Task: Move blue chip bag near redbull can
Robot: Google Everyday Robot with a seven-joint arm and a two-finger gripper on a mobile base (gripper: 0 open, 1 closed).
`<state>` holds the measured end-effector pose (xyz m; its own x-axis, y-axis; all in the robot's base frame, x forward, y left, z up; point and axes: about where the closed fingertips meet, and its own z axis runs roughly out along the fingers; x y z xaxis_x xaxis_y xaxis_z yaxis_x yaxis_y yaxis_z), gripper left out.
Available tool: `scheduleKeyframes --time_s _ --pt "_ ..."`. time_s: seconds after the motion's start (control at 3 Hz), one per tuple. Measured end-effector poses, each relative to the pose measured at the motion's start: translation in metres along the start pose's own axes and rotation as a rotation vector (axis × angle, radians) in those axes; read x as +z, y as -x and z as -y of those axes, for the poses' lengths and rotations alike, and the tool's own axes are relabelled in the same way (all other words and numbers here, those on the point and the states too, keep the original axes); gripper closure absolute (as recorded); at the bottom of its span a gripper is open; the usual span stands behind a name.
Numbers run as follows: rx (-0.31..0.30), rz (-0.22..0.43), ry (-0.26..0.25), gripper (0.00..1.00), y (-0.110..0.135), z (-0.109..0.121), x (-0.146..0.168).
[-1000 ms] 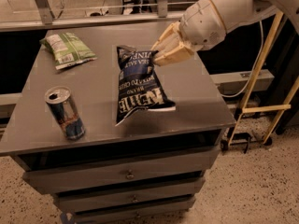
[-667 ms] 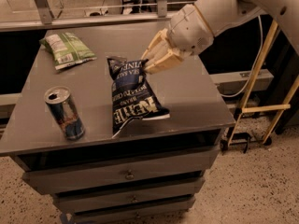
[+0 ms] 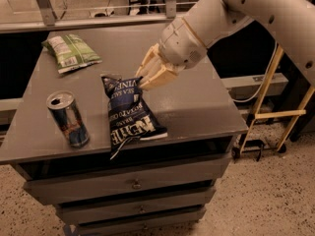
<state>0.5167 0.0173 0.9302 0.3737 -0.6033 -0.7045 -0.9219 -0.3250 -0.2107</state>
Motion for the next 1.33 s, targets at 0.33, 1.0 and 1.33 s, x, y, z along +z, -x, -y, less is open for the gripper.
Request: scheduleKeyframes --time_s 0.33,1.0,1.33 --pt "0.004 0.016 0.028 1.0 0.005 0.001 0.017" --pt "0.038 0.031 0.021 0.61 0.009 0.008 0.031" --pt "0.036 0.032 0.023 0.38 0.011 0.008 0.032"
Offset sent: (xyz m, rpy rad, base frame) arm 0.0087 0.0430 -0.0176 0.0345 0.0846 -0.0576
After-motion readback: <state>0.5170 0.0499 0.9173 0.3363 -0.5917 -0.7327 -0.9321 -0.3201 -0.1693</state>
